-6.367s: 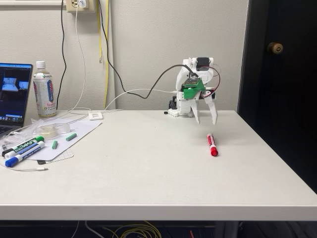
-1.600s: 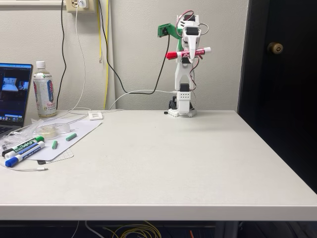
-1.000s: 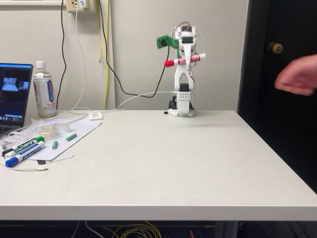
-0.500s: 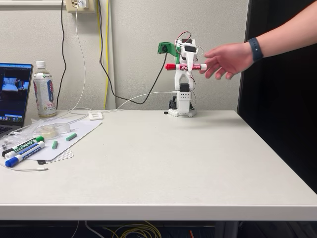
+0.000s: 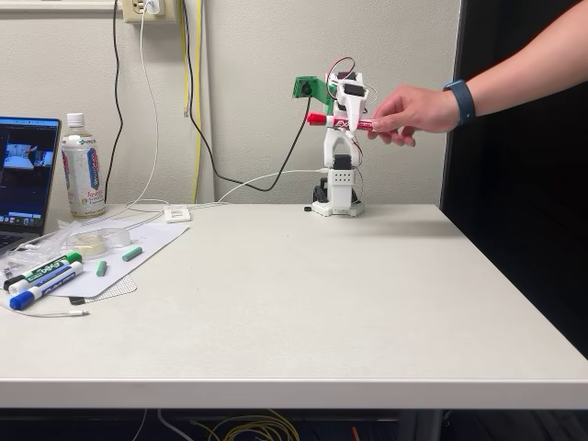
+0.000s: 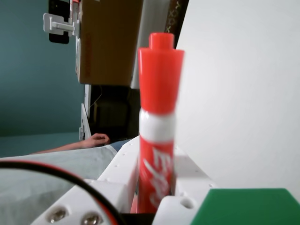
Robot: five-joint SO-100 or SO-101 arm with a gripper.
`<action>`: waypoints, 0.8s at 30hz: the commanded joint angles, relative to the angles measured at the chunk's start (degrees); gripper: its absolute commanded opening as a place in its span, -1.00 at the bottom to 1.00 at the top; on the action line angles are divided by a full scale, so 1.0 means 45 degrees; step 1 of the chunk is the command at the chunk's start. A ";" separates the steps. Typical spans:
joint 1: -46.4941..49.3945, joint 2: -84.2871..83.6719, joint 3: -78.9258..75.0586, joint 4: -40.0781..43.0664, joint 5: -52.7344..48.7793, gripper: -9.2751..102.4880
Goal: Pick up the red marker.
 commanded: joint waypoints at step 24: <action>0.0156 0.0137 0.0078 -0.0059 0.0059 -0.82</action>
